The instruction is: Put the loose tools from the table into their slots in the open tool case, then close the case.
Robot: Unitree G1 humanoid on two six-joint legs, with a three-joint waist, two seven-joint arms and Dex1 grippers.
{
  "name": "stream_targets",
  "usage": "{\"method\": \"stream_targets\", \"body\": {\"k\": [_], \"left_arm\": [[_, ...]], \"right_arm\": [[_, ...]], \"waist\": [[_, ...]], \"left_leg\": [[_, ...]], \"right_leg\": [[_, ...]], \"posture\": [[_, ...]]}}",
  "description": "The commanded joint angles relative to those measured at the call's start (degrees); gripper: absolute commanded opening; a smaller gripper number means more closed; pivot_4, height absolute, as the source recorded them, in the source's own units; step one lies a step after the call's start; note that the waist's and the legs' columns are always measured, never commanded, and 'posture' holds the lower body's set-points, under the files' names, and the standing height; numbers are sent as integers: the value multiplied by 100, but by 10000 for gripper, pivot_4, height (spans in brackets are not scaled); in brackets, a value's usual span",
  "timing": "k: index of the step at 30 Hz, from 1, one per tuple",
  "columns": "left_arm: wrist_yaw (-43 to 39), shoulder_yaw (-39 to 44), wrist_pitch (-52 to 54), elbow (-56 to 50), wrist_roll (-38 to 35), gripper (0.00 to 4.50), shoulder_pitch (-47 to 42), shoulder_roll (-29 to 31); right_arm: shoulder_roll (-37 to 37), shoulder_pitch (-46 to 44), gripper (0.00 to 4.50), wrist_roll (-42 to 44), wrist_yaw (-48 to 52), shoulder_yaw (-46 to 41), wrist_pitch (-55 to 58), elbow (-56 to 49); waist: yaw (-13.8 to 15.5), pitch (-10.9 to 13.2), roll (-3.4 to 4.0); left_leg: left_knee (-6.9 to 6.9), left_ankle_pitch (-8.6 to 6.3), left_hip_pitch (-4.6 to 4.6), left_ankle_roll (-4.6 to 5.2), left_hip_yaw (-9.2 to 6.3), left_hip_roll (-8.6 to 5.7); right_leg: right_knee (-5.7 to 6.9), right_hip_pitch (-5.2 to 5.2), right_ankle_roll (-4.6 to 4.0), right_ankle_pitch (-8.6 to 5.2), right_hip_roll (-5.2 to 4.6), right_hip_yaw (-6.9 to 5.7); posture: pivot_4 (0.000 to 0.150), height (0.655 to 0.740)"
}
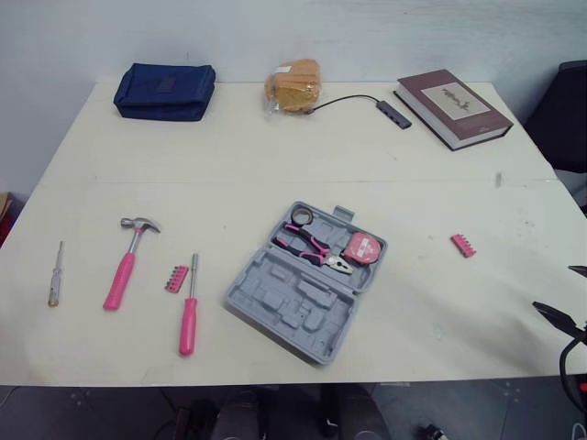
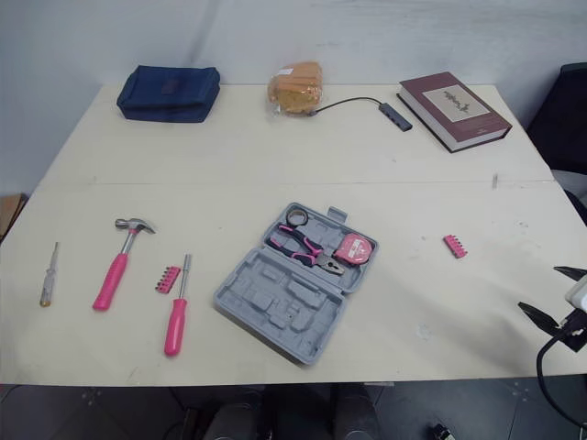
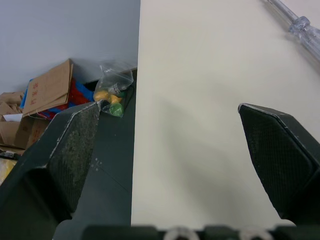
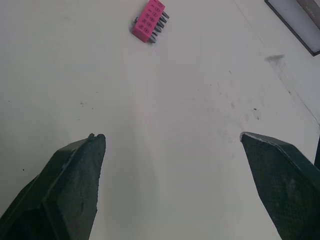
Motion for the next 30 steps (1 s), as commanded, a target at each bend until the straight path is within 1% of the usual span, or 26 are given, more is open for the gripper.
{"method": "stream_targets", "body": {"k": [1, 3, 7, 9, 11, 13, 16, 19, 21, 24, 26, 28, 30], "left_arm": [[-206, 372, 603, -725, -548, 44754, 153, -97], [-398, 622, 1511, -1604, -1094, 44754, 286, -299], [-96, 945, 2409, -2932, -1348, 44754, 612, -555], [101, 999, 2612, -3502, -1317, 44754, 718, -713], [319, 1056, 2891, -4090, -1357, 44754, 763, -882], [503, 1085, 3184, -4455, -1376, 44754, 741, -980], [474, 968, 3329, -5158, -1442, 44754, 664, -1130], [272, 715, 3355, -5766, -1459, 44754, 570, -1182], [124, 288, 3413, -6134, -1430, 44754, 340, -1118], [-299, -607, 3605, -6532, -1346, 44754, -80, -916], [-462, -869, 3677, -6627, -1328, 44754, -231, -876], [-693, -1636, 3577, -6616, -1044, 44754, -743, -838], [-796, -2262, 3512, -6444, -776, 39426, -1342, -914]], "right_arm": [[12, -200, 45000, 214, -12, -130, 87, 189], [96, -423, 45000, 375, 12, -109, 231, 392], [236, -719, 45000, 557, 128, 87, 593, 293], [342, -902, 45000, 703, 222, 191, 722, 88], [625, -1105, 45000, 1098, 427, 286, 755, -372], [802, -1224, 45000, 1273, 531, 407, 867, -713], [971, -1389, 45000, 1311, 644, 601, 848, -968], [1060, -1360, 45000, 1326, 772, 737, 827, -1261], [1154, -1185, 45000, 1398, 787, 884, 1055, -1748], [1269, -867, 45000, 1390, 550, 1146, 1645, -2411], [1269, -705, 45000, 1326, 397, 1253, 1983, -2697], [1331, -380, 45000, 1254, 342, 1597, 2230, -3277], [1392, -128, 45000, 1186, 158, 1821, 2514, -3752]], "waist": [[-3, 0, 0], [-8, -1, -2], [-2, -1, -2], [0, -1, 0], [-1, -1, 0], [-4, -1, 1], [10, -1, 1], [49, -1, 0], [83, -1, 0], [164, -2, 1], [165, -3, 3], [170, -3, 4], [179, -3, 4]], "left_leg": [[0, 0, 0, 0, 0, 0], [1, 1, 1, -1, 1, 0], [46, 0, -6, -3, -2, 18], [53, -3, -6, -1, 0, 19], [56, -5, -6, 3, 3, 18], [57, -5, -5, 0, 3, 19], [58, -5, -6, 0, 4, 21], [67, -8, -13, 3, 3, 20], [71, -8, -15, 4, 3, 17], [76, -7, -14, 4, 2, 18], [78, -7, -14, 3, 3, 16], [76, -8, -15, 4, 5, 16], [76, -7, -17, 3, 4, 19]], "right_leg": [[0, 0, 0, 0, 0, 0], [2, 1, 0, 0, -1, 3], [19, 1, -1, -1, 7, 5], [19, 3, -1, -1, 7, 6], [21, 3, -1, 0, 6, 12], [26, 3, -1, 0, 9, 15], [25, 2, -1, 0, 13, 14], [21, 2, 0, 0, 12, 11], [22, 3, 1, 0, 11, 11], [27, 3, 0, 1, 14, 13], [31, 2, 0, 1, 15, 15], [29, 1, 0, 1, 16, 18], [27, 0, 0, 1, 47, 14]], "posture": [[1500, 7400], [1500, 7400], [1500, 7400], [1500, 7400], [1500, 7400], [1500, 7400], [1500, 7400], [1500, 7400], [1500, 7400], [1500, 7400], [1500, 7400], [1500, 7400], [1500, 7400]]}}
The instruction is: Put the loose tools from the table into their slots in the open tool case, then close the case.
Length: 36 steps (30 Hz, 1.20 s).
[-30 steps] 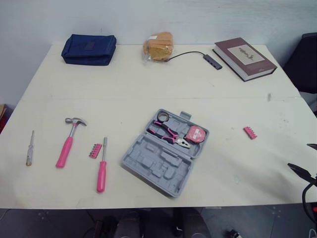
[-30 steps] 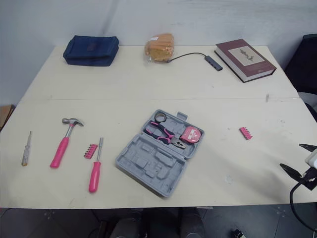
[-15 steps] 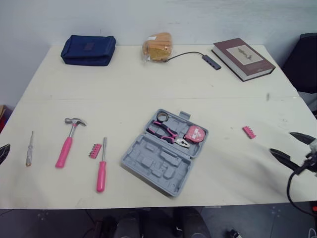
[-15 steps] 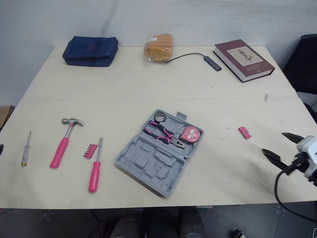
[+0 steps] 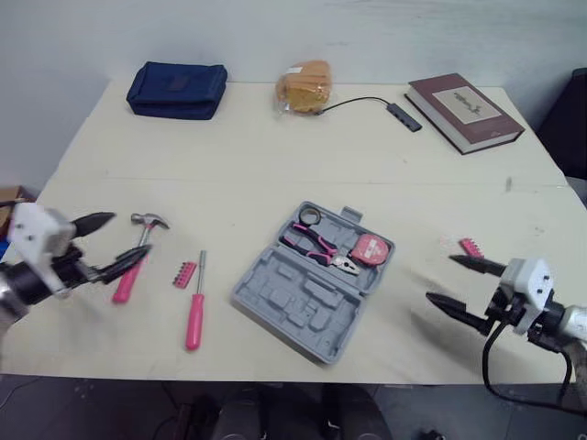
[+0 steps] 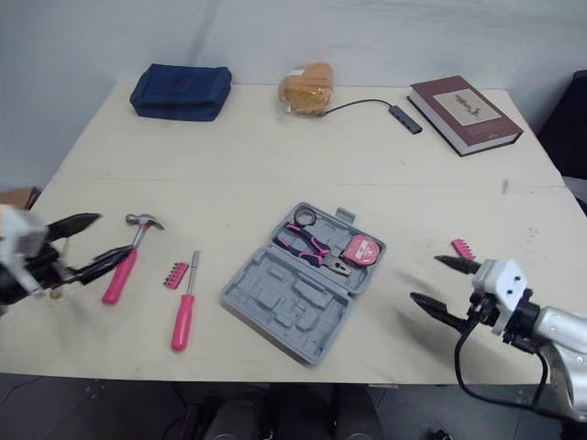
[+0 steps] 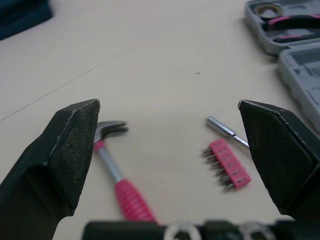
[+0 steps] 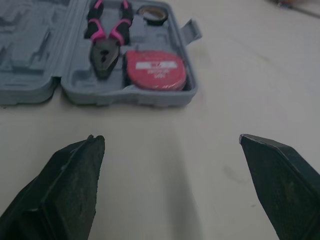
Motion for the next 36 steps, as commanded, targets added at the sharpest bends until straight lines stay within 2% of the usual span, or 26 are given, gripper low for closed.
{"method": "stream_targets", "body": {"k": [1, 3, 8, 9, 10, 17, 20, 28, 36], "left_arm": [[-207, -878, -125, 158, 406, 36382, -810, -66], [-304, -1293, -186, 322, 617, 26908, -1205, -196], [-485, -2404, -755, 1122, 1477, 4160, -2095, -747], [-501, -2534, -818, 1278, 1574, 0, -2255, -879], [-517, -2631, -872, 1412, 1655, 0, -2385, -987], [-473, -3331, -1255, 2284, 2402, 0, -3036, -1644], [-416, -3448, -1311, 2471, 2602, 0, -3153, -1833], [-289, -3541, -1228, 2610, 2839, 0, -3221, -2216], [-939, -3681, -960, 1967, 2672, 0, -2805, -2125]], "right_arm": [[95, 296, 42547, -89, -321, 281, 432, -900], [126, 436, 36032, -142, -497, 396, 677, -1192], [170, 540, 10890, -557, -701, 954, 844, -1680], [192, 491, 4635, -634, -764, 1051, 877, -1706], [213, 443, 426, -690, -824, 1130, 913, -1725], [219, -2, 426, -1201, -1209, 1667, 1452, -1728], [215, -35, 426, -1303, -1267, 1756, 1597, -1767], [411, -386, 426, -1486, -1485, 1899, 1620, -1630], [319, -794, 426, -1625, -1397, 1907, 1561, -1362]], "waist": [[13, 0, 0], [6, -2, 3], [2, -4, 5], [7, -4, 5], [4, -4, 4], [15, -5, 3], [15, -8, -2], [2, -10, -6], [6, -10, -6]], "left_leg": [[2, 0, 0, 0, 0, 0], [9, 1, -1, 0, 1, 0], [16, -2, -3, 1, 12, 9], [21, -2, -4, 0, 12, 13], [27, -2, -6, 0, 12, 13], [86, -16, -42, 15, 8, 25], [102, -16, -86, 17, 8, 22], [138, -18, -87, 20, 8, 28], [158, -24, -93, 27, 8, 32]], "right_leg": [[2, 0, 0, 0, 10, 2], [4, 0, 2, 1, 15, 7], [4, 0, 5, 3, 38, 15], [5, 0, 5, 3, 43, 15], [5, 0, 5, 3, 43, 15], [31, -13, 7, 4, 49, 10], [54, -57, 8, 5, 49, 12], [58, -59, 8, 4, 50, 17], [63, -59, 8, 4, 49, 17]], "posture": [[1500, 7400], [1500, 7400], [1500, 7400], [1500, 7400], [1500, 7400], [1500, 7400], [1500, 7400], [1500, 7400], [1500, 7400]]}}
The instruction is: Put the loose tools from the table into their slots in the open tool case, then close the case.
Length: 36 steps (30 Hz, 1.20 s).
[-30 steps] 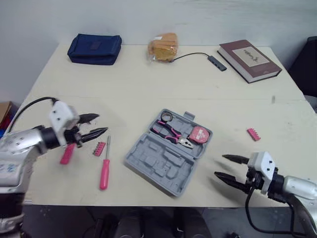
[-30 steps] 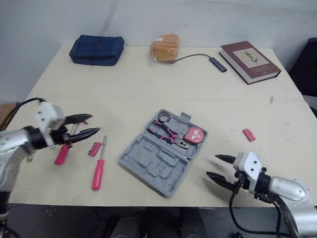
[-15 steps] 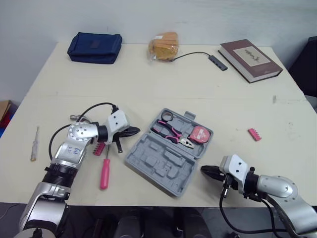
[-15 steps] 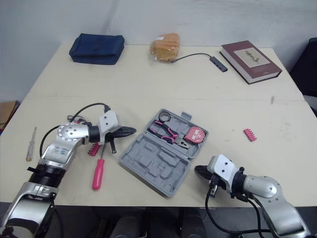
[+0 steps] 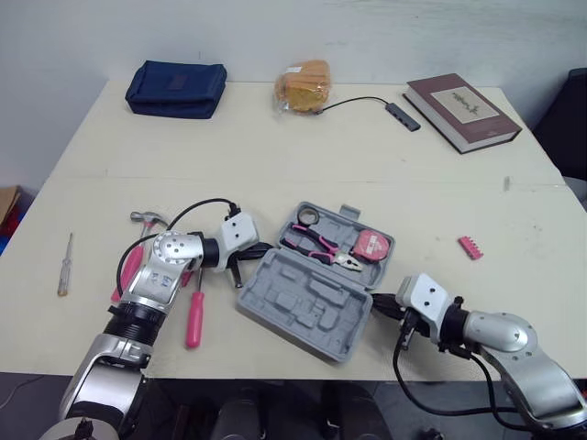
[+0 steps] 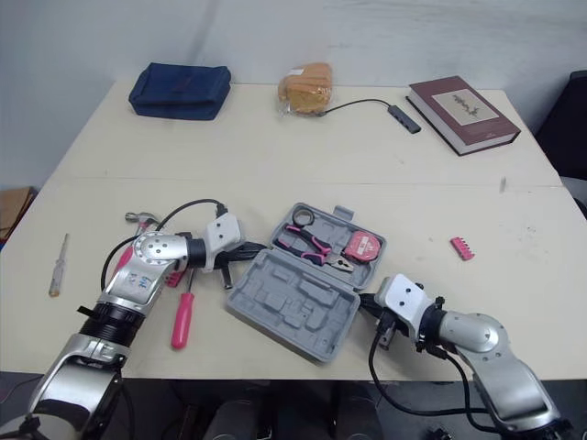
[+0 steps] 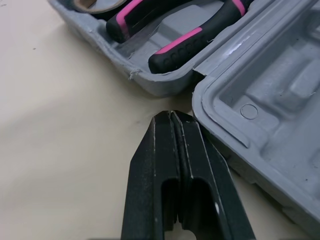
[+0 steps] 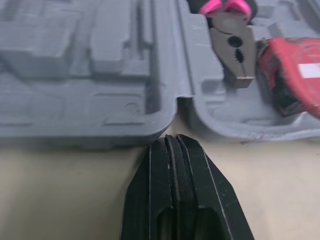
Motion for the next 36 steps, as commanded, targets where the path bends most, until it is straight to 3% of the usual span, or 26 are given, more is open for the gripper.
{"method": "stream_targets", "body": {"k": [1, 10, 22, 27, 32, 35, 36], "left_arm": [[-321, -110, 124, -497, -132, 0, 266, 88], [-505, -97, 651, -1545, -206, 0, 859, 444], [-228, 250, 1014, -1694, -198, 0, 946, 702], [-721, 1014, 920, -1916, -949, 0, 1116, 1191], [-822, 2559, 969, -1631, -1785, 0, 1559, 1689], [-760, 3307, 713, -994, -1741, 8207, 2008, 2102], [-649, 3626, 542, -686, -1707, 12490, 2118, 2212]], "right_arm": [[-144, -202, 426, -124, 134, 27, -134, 176], [-347, -848, 426, -244, 622, 161, -654, 947], [-488, -1123, 426, -222, 1041, 145, -807, 1427], [-857, -565, 426, 408, 1476, -847, -1325, 1540], [-1212, 213, 426, 1163, 2213, -2398, -1995, 1987], [-1347, 466, 0, 1207, 2276, -3156, -2345, 2551], [-1372, 484, 3179, 1275, 2253, -3449, -2413, 2809]], "waist": [[-3, 0, 1], [-10, -1, 0], [-9, -2, 1], [9, -1, 1], [8, 0, 3], [-39, 1, 7], [-48, 1, 8]], "left_leg": [[1, 0, 0, 0, 0, 1], [6, -2, 2, 2, 2, 3], [7, -3, 2, 1, 2, 5], [5, -6, -4, 1, 1, 6], [12, -10, -10, 8, 1, 6], [4, -12, 6, 5, 8, 10], [0, -13, 10, 4, 12, 11]], "right_leg": [[-1, 0, 0, 0, 0, 0], [0, 1, 0, 0, -1, 4], [3, 0, 0, 0, -1, 5], [-1, -3, -1, 0, -2, 3], [-5, -2, 4, 2, -5, 3], [-5, 0, 1, 1, 0, 8], [-4, -1, -1, 0, 1, 11]], "posture": [[1500, 7400], [1500, 7400], [1500, 7400], [1500, 7400], [1500, 7400], [1500, 7400], [1500, 7400]]}}
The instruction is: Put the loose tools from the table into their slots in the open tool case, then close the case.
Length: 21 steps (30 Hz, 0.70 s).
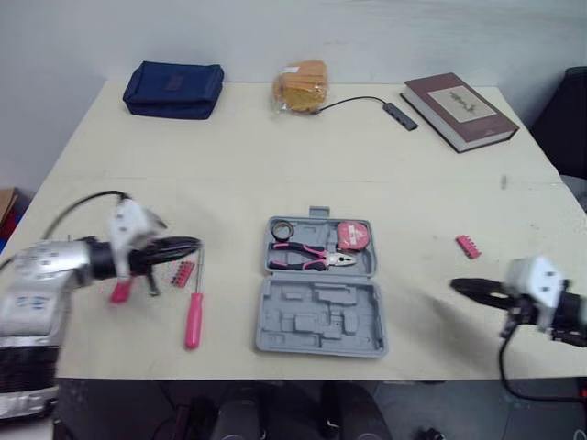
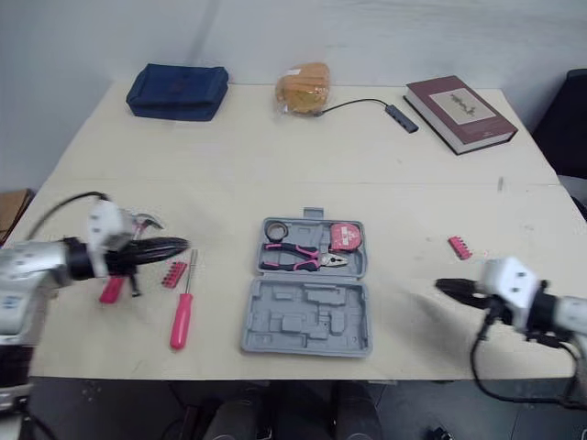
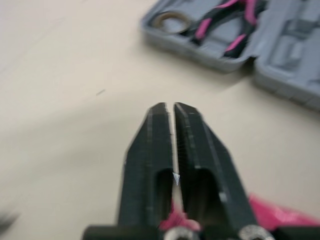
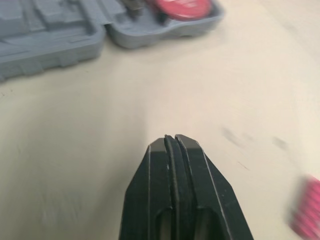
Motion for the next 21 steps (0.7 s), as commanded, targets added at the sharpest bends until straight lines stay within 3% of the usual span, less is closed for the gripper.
{"method": "stream_targets", "body": {"k": [1, 3, 7, 9, 15, 21], "left_arm": [[238, 1075, -507, 843, -20, 16719, 354, 320], [525, 1673, -688, 1376, -76, 25950, 470, 451], [862, 2686, -1170, 2906, -22, 44873, 923, 894], [1215, 3120, -1419, 3901, 5, 45000, 1099, 1247], [2070, 3592, -2302, 5773, 117, 45000, 1950, 1790], [2130, 3735, -2471, 5868, -161, 45000, 2350, 1612]], "right_arm": [[-151, 88, 6539, 225, 11, -1000, -376, 688], [-276, 141, 14441, 145, 24, -1408, -765, 1305], [-592, 170, 35309, -174, -263, -1904, -1503, 2566], [-722, 275, 44553, -284, -368, -2030, -1747, 3122], [-712, 482, 44553, -374, -678, -2055, -2220, 4059], [-438, 361, 44553, -120, -782, -1870, -2258, 4048]], "waist": [[-12, 1, 2], [-4, 1, 2], [-25, 3, 5], [-64, 3, 4], [-141, 2, 4], [-159, 0, 3]], "left_leg": [[-2, -1, 0, -1, 1, 1], [-4, -7, -2, -6, 2, 4], [-3, -28, -2, -3, 8, 5], [-10, -31, 0, -8, 12, 8], [-37, -36, 14, -15, 25, 11], [-82, -51, 56, -42, 39, 12]], "right_leg": [[-1, -2, -1, -1, 1, 1], [-3, -6, -3, -2, 1, 1], [-7, -8, -3, -2, -5, 4], [-11, -12, -5, -3, -6, 5], [-13, -20, -9, -5, -39, 18], [-9, -13, -24, -13, -50, 21]], "posture": [[1500, 7400], [1500, 7400], [1500, 7400], [1500, 7400], [1500, 7400], [1500, 7400]]}}
